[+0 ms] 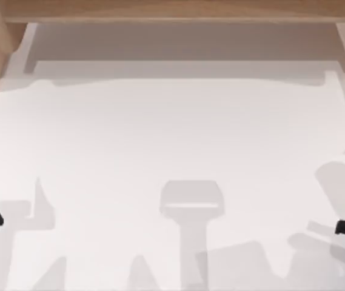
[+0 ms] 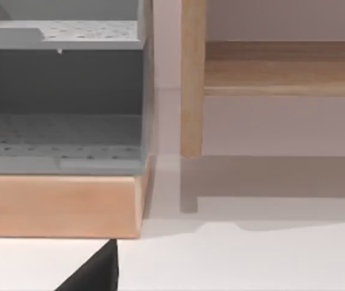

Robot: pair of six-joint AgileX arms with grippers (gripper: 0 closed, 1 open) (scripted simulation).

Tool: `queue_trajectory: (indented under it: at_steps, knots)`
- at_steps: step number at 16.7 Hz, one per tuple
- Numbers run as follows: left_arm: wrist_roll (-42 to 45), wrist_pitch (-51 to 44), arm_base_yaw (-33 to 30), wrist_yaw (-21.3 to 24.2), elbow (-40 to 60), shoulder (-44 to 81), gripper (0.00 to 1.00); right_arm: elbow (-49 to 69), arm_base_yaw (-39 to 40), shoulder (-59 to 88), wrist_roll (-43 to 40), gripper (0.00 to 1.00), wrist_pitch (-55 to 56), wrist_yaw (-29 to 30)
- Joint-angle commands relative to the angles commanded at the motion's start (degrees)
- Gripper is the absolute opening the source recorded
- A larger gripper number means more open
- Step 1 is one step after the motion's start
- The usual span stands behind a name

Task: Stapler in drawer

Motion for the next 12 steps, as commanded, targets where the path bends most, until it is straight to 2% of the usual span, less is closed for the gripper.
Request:
queue_trajectory:
  at_steps: [7,12]
  knots:
    - [0.00,0.00,0.00,0.00,0.00,0.00,1.00,1.55,-0.17,-0.99,-0.13,0.00,-1.83,0.32]
    - [0.00,0.00,0.00,0.00,0.00,0.00,1.00,12.49,-3.63,2.21,-3.13,0.00,-6.03,5.94]
